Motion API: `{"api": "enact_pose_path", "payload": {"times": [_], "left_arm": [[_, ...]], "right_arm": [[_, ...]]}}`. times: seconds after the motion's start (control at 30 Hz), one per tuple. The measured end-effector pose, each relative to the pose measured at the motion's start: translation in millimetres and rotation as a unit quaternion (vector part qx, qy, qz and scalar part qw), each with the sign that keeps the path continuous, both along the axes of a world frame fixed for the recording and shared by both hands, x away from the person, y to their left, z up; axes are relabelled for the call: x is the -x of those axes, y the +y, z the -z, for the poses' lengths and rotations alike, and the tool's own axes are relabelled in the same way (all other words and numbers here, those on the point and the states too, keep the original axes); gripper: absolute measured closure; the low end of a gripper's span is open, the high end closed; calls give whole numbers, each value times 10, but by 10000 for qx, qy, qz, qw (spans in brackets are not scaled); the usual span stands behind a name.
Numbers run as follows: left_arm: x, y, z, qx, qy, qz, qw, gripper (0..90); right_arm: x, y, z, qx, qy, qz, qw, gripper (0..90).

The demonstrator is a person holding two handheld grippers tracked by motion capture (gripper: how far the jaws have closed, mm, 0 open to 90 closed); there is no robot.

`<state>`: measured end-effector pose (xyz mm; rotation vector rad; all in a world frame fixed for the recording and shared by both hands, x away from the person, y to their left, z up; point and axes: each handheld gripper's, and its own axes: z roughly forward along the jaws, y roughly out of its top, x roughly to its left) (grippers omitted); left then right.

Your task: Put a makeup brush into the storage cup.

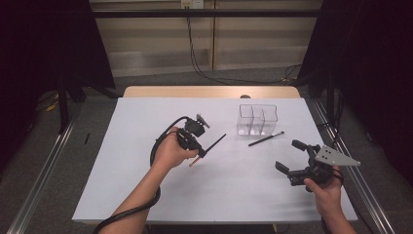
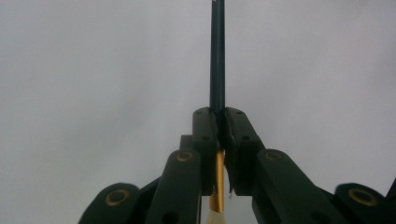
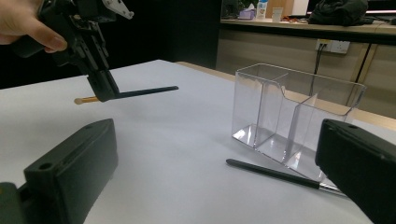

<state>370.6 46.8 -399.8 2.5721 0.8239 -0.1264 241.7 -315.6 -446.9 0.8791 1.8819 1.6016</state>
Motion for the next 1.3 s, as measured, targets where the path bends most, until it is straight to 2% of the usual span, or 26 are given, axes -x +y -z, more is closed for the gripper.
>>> {"api": "enact_pose_path", "payload": {"times": [0.2,0.47,0.6,0.73,0.83,0.93,1.03,1.1,1.17,1.2,1.3], "left_arm": [[48,-67,-63,92,-8,243,9997,838],[100,-163,-14,23,30,542,9985,838],[128,-186,-10,73,51,598,9982,838],[138,-193,-26,-15,36,693,9976,837],[144,-197,-34,-9,34,715,9974,838],[149,-208,-32,-59,50,764,9970,838],[168,-228,-27,-46,63,770,9970,838],[172,-236,-30,-71,57,835,9965,837],[179,-246,-25,-55,51,828,9965,837],[176,-247,-25,-86,50,900,9959,837],[180,-252,-17,-93,77,914,9957,837]], "right_arm": [[-11,45,-21,80,-29,-10,10000,0],[-32,134,-38,197,-13,-107,9997,0],[-61,182,-27,267,108,-199,9994,0],[-103,223,-29,337,280,-270,9987,0],[-140,259,-40,490,400,-330,9975,0],[-159,288,-45,542,494,-439,9963,0],[-186,321,-39,630,681,-540,9942,0],[-214,335,-36,706,728,-592,9931,0],[-246,353,-43,755,793,-688,9916,0],[-260,367,-51,796,813,-737,9908,0],[-296,417,-82,962,916,-912,9869,0]]}}
